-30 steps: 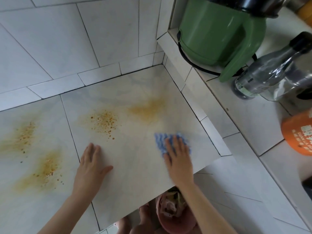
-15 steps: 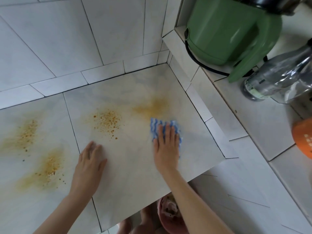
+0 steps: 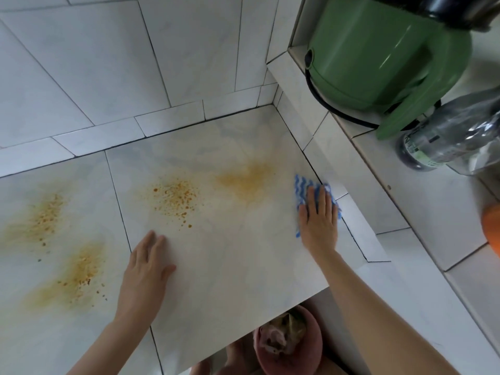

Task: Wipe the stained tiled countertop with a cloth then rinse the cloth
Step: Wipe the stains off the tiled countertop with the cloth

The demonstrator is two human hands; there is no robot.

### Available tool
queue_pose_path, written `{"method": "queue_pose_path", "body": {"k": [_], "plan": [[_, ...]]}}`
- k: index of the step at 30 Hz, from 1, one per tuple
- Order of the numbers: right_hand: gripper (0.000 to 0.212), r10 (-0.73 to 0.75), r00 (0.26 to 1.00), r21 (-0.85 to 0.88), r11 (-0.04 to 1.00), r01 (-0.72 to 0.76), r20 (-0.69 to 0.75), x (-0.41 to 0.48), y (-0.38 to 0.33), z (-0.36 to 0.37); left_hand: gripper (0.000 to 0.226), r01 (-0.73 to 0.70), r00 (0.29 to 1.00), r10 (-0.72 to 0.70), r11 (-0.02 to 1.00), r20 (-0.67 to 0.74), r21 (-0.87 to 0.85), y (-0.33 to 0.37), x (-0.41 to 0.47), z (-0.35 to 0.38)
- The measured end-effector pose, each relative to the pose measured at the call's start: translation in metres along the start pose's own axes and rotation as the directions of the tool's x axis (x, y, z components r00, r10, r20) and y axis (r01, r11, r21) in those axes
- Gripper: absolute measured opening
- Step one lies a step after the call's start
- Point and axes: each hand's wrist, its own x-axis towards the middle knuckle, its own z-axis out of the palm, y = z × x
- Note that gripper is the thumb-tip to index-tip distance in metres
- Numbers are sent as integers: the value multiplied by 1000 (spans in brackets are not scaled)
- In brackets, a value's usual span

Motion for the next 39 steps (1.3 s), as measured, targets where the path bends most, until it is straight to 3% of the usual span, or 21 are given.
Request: {"method": "queue_pose_path", "body": {"k": [4, 11, 16, 19, 22, 24, 26, 29, 33, 36, 39], "plan": [[72, 96, 994, 114, 989, -90, -50, 20, -44, -6, 56, -2, 1000, 2, 1000, -9, -5, 0, 0, 2], [54, -268, 960, 163, 946, 279, -85, -26, -145, 10, 57, -18, 1000, 18, 1000, -22, -14, -4, 1, 2], [51, -452, 886, 98, 881, 462, -105, -40, -119, 12, 56, -20, 999, 20, 1000, -30, -9, -4, 0, 4], [51, -336, 937, 49, 939, 341, -101, -10, -70, 9, 56, -41, 998, 40, 999, -43, -20, -5, -2, 4], [65, -204, 979, -47, 978, 204, 11, 22, -21, 2, 56, -45, 998, 43, 999, -55, -23, -5, -3, 4], [71, -114, 993, -42, 993, 114, 6, 39, -14, -1, 54, -41, 997, 40, 999, -59, -18, -6, -2, 4], [61, 10, 1000, 14, 1000, -9, -26, 46, -31, -5, 54, -43, 998, 42, 999, -52, -10, -8, -2, 4], [55, 84, 996, 94, 992, -80, -42, 48, -64, -7, 62, -65, 996, 66, 998, -55, 2, -12, 2, 1], [61, -80, 996, 87, 993, 83, -37, 44, -105, -1, 88, -27, 998, 32, 996, -61, 86, -27, 15, -8], [64, -200, 979, 83, 976, 202, -36, 28, -145, 3, 125, 40, 999, -41, 988, 3, 151, -34, 31, -23], [57, -327, 942, 86, 939, 333, -71, 3, -177, 8, 142, 79, 990, -98, 982, 103, 172, -35, 47, -37]]}}
